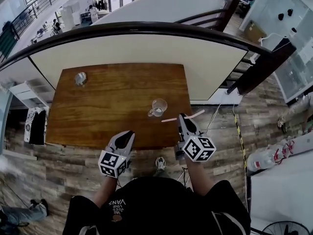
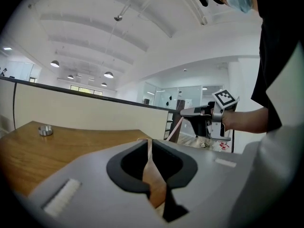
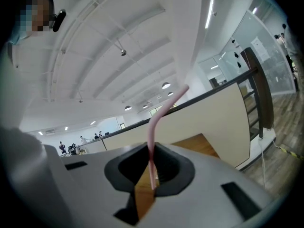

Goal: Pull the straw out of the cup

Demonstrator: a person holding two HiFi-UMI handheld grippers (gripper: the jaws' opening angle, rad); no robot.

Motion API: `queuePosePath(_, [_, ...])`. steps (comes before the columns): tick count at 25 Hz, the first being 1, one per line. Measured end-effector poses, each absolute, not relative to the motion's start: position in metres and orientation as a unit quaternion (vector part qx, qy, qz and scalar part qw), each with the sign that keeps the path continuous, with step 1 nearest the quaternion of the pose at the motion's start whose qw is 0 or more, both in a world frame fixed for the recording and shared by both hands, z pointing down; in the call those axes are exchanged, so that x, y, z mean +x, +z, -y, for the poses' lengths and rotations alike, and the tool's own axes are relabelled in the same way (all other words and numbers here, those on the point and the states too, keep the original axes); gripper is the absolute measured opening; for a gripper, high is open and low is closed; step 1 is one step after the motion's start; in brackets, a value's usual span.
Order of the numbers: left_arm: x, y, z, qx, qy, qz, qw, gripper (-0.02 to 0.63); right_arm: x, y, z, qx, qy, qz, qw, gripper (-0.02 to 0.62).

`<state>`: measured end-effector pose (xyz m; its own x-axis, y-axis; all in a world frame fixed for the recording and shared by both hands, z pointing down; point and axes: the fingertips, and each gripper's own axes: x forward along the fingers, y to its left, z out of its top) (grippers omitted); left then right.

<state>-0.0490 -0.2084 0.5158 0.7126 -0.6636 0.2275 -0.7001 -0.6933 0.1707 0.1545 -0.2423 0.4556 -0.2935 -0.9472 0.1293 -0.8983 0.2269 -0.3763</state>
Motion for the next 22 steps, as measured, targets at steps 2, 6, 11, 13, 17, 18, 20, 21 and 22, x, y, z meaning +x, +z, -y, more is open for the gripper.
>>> queuePosePath(2, [-0.051, 0.514, 0.203, 0.921, 0.073, 0.363, 0.12, 0.028, 0.152, 0.458, 0.231, -0.598, -0.194, -0.775, 0.063, 0.04])
queuePosePath(6, [-0.057, 0.509, 0.191, 0.926, 0.071, 0.353, 0.114, 0.014, 0.147, 0.461, 0.208, -0.608, -0.197, -0.766, 0.063, 0.04])
queuePosePath(11, [-0.065, 0.507, 0.174, 0.932, 0.066, 0.34, 0.111, 0.012, 0.138, 0.466, 0.178, -0.621, -0.196, -0.757, 0.059, 0.04])
queuePosePath(13, [-0.07, 0.507, 0.166, 0.933, 0.065, 0.336, 0.11, 0.012, 0.133, 0.469, 0.167, -0.625, -0.196, -0.754, 0.055, 0.04])
queuePosePath(17, [-0.078, 0.509, 0.154, 0.936, 0.065, 0.329, 0.111, 0.011, 0.124, 0.475, 0.148, -0.631, -0.196, -0.749, 0.049, 0.04])
queuePosePath(18, [-0.08, 0.51, 0.151, 0.936, 0.066, 0.327, 0.111, 0.011, 0.122, 0.477, 0.144, -0.632, -0.196, -0.748, 0.047, 0.04])
queuePosePath(20, [-0.085, 0.511, 0.145, 0.937, 0.067, 0.324, 0.112, 0.011, 0.117, 0.48, 0.134, -0.635, -0.199, -0.745, 0.044, 0.04])
queuePosePath(21, [-0.087, 0.512, 0.142, 0.938, 0.068, 0.322, 0.112, 0.011, 0.114, 0.482, 0.129, -0.637, -0.2, -0.744, 0.043, 0.04])
queuePosePath(22, [-0.09, 0.512, 0.139, 0.938, 0.068, 0.32, 0.111, 0.011, 0.112, 0.484, 0.125, -0.638, -0.201, -0.742, 0.042, 0.04])
